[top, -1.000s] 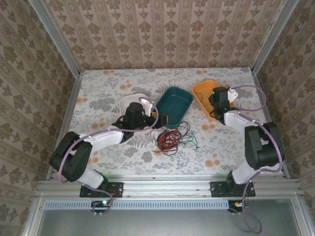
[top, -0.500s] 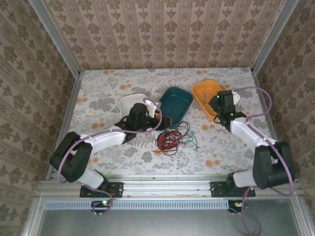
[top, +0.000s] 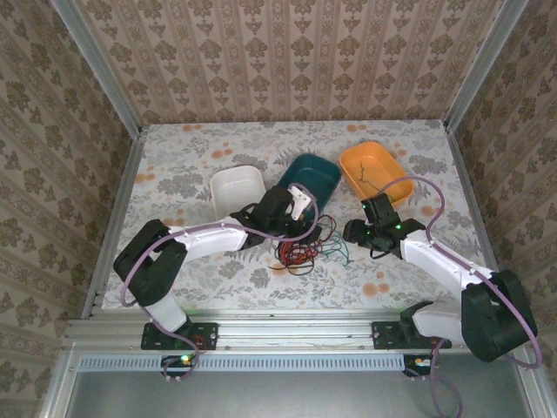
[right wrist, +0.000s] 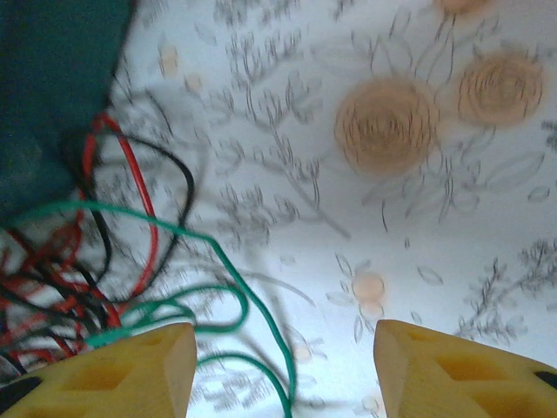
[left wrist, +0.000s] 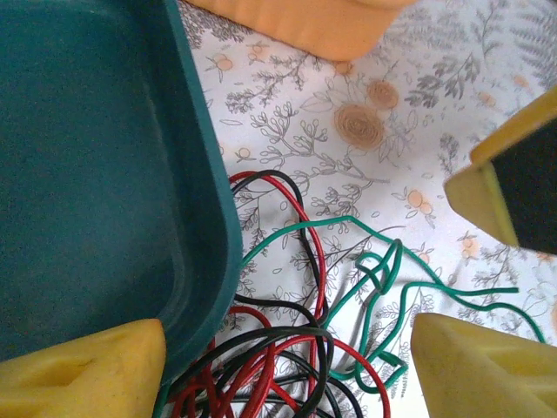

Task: Untangle the cables

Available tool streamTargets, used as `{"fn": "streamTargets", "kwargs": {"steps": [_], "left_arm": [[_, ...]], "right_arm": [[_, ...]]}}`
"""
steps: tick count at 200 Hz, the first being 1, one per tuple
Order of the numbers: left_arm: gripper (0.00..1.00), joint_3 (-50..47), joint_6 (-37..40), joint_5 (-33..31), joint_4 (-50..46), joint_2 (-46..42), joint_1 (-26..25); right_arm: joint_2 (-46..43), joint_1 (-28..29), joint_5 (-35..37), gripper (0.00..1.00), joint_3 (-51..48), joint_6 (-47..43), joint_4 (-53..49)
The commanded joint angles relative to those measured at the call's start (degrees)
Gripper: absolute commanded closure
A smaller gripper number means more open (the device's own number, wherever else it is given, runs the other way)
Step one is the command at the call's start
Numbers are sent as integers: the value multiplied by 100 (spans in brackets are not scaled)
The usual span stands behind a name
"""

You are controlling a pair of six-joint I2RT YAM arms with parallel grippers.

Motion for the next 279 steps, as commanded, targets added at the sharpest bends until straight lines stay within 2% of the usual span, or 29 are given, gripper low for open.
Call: {"fn": "streamTargets", "kwargs": {"steps": [1,24,44,96,124,141,178,197,236,279], "left_arm": [[25,272,466,-373,-391,123,-193],[25,295,404,-534,-442,201,-234],[25,244,359,-553,-391,197,-230],[26,158,375,-579,-442,206,-242],[26,177,392,-536,-457,215,-249],[26,202,421,-535,-485,215,-252],[26,236,480,-535,-504,206,-251],[26,243,497,-544,-502,215,-251],[25,230,500,-564,-505,198,-247],[25,171,480,-584,-480,197,-250]], "right_arm": [[33,72,-430,42,20,-440,-693],[415,151,-958,42,73,-584,-840],[612,314,-1139,43,67,-594,-832],[629,570,-760,47,48,-470,-977],[525,579,-573,55,26,-383,-1095],[498,587,-455,57,38,-331,-1231],[521,588,-667,59,-60,-214,-1287],[559,588,-779,65,-132,-189,-1204],[652,588,-748,100,-88,-151,-1264],[365,564,213,100,157,105,-1827]]}}
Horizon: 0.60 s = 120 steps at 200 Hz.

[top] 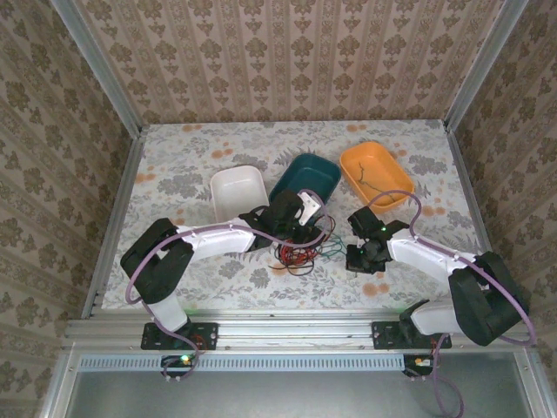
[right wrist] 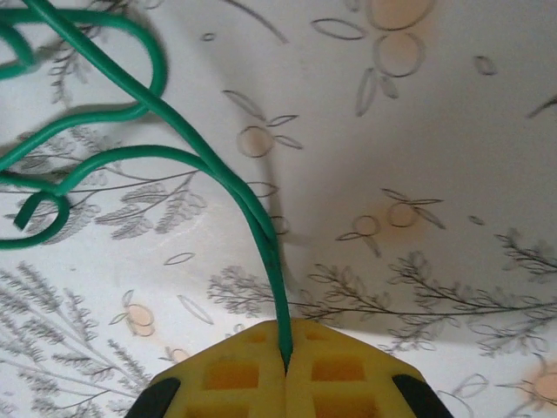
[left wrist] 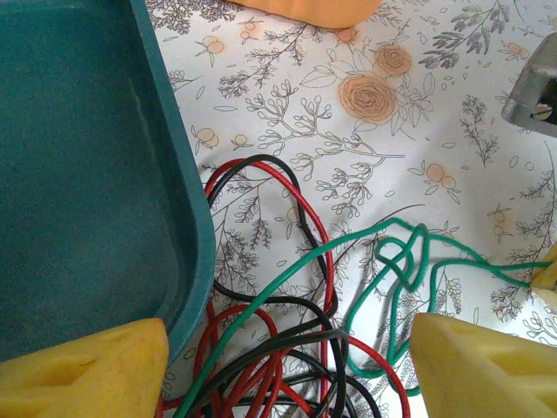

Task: Untangle the cables

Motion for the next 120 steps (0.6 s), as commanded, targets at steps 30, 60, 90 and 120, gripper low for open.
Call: {"fn": "streamTargets", "kwargs": {"steps": [30,60,90,120], "left_arm": [[25,-4,43,-100,-182,53,-5],[25,-56,43,-98,-159,31,-5],[25,-163,43,-114,-111,-43,9],[26,-305,-116,-161,34,-137,104]], "right_arm": [[-419,-92,1110,100,393,307,-759],[-655,-300,1046,100,480,220,-684],[-1053,-456,742,100,481,161,-245],[-1150,-522,263,100,445,72,119]]}}
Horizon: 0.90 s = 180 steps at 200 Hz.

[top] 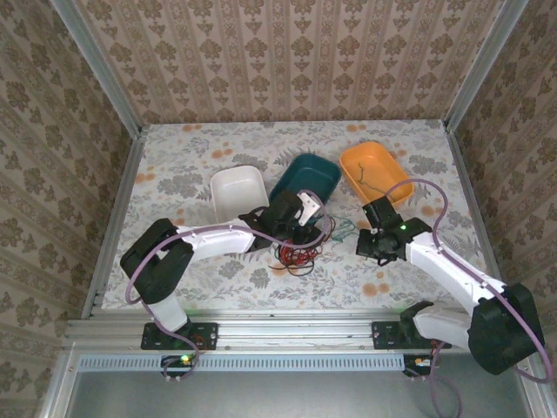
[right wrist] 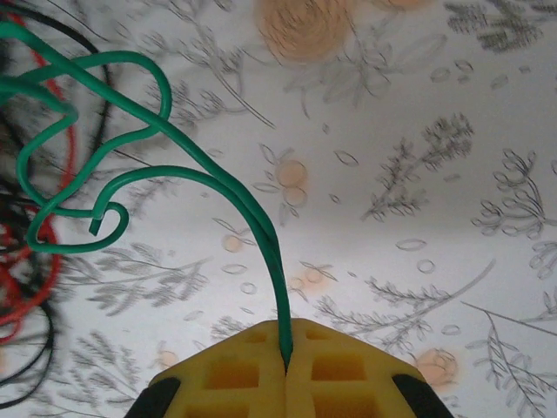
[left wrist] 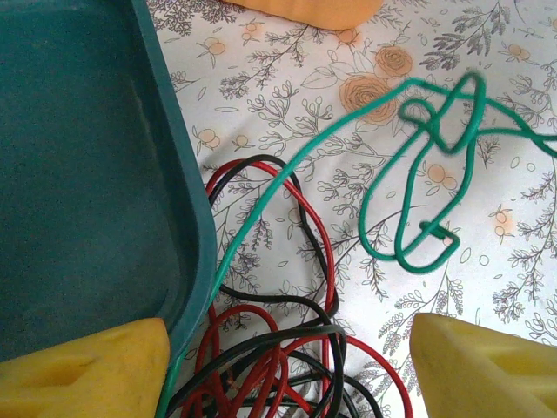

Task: Untangle the cables

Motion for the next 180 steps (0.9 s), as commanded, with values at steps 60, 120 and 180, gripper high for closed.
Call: {"fn": "streamTargets", "kwargs": {"steps": [60,120,180], "left_arm": [[27,-538,-296,-13,160,-422,457],[27,-513,-94,251,196,-477,568],[34,-192,8,99,-208,-98,643]], "right_arm": [[-309,-350,-832,100,-186,-112,455],[-307,-439,-1252,100,-353,-270,463],[-342,-460,-1672,100,-360,-363,723]]}}
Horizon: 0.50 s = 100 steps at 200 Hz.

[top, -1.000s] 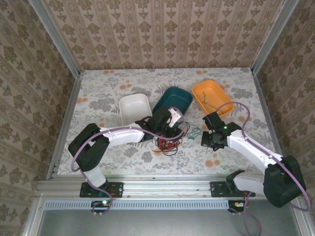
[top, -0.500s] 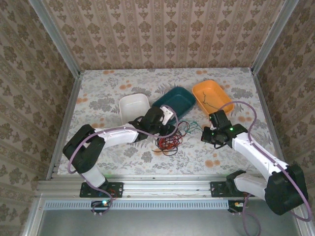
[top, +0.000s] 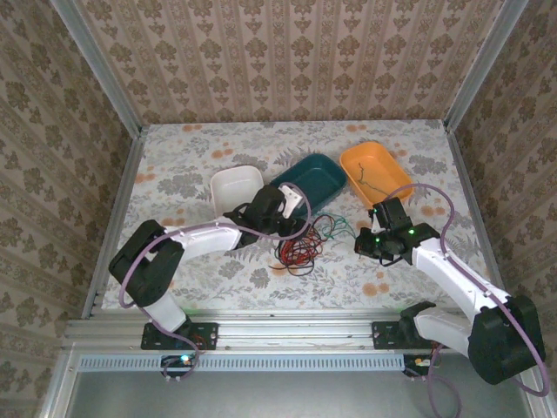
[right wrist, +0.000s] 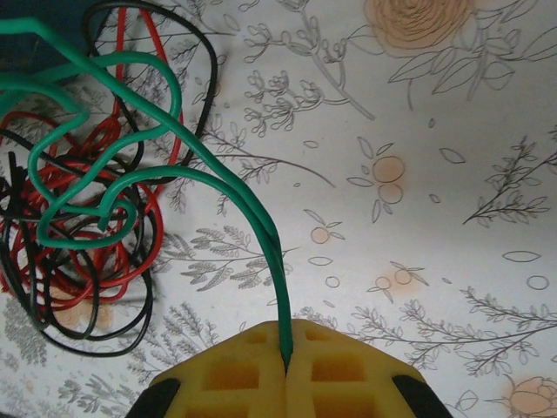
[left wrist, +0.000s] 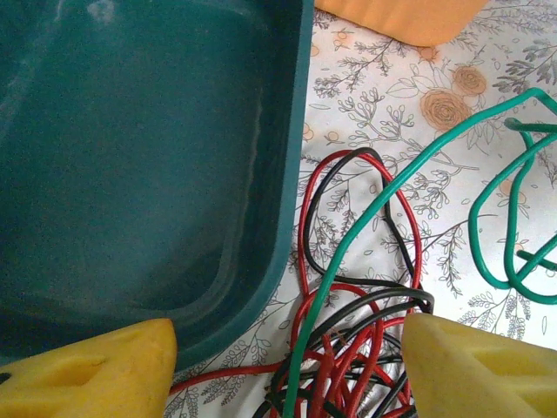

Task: Untangle the cables

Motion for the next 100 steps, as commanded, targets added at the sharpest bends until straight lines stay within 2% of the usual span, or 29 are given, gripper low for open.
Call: {"fn": "streamTargets", "kwargs": {"steps": [1,30,49,100], "left_arm": [[34,215,123,-27,-379,219,14],[38,377,193,-120,-566,387,5],[45,496,257,-266,-772,505,-11],[88,417,333,-178,-822,320,-114]], "right_arm": [[-54,-33,-333,100,-26,-142,146],[-65,-53,-396,100,-17,-129,145],[-128,-73,-397,100,-24,-107,327],[-296,-150,-291,100,-106,-72,293]]}}
